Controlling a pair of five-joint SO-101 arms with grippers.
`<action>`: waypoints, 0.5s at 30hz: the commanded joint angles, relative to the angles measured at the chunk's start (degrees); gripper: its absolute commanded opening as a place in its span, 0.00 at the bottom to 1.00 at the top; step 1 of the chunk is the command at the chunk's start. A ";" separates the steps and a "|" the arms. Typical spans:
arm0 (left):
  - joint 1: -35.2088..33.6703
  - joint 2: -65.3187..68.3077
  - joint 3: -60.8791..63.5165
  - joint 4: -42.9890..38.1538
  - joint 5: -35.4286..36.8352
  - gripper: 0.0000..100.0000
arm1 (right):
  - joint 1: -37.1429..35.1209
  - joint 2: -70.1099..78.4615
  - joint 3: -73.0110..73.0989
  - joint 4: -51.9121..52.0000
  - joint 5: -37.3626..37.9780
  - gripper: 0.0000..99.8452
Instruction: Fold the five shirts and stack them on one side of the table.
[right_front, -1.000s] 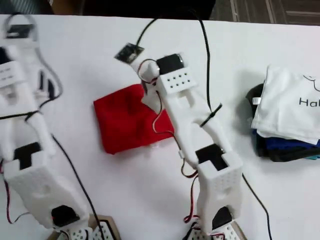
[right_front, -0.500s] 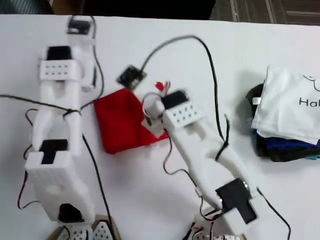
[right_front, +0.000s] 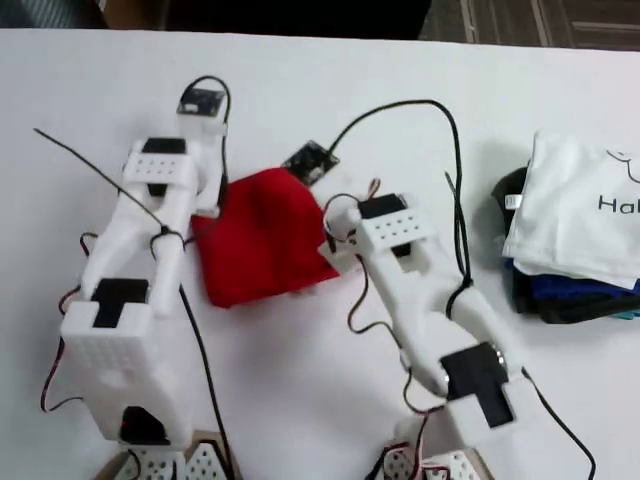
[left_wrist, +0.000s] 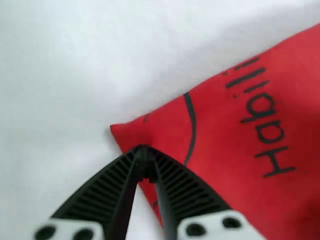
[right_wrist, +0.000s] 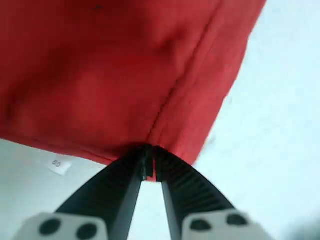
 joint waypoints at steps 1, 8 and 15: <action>-2.20 -0.35 2.59 -5.10 0.53 0.03 | 2.42 2.59 -0.26 -1.71 0.18 0.02; -4.92 -0.35 4.88 -7.21 0.44 0.03 | 5.14 7.52 -0.44 -3.74 0.18 0.02; -5.27 -1.76 2.15 -2.29 0.44 0.03 | 4.62 2.42 -0.62 -2.51 0.18 0.02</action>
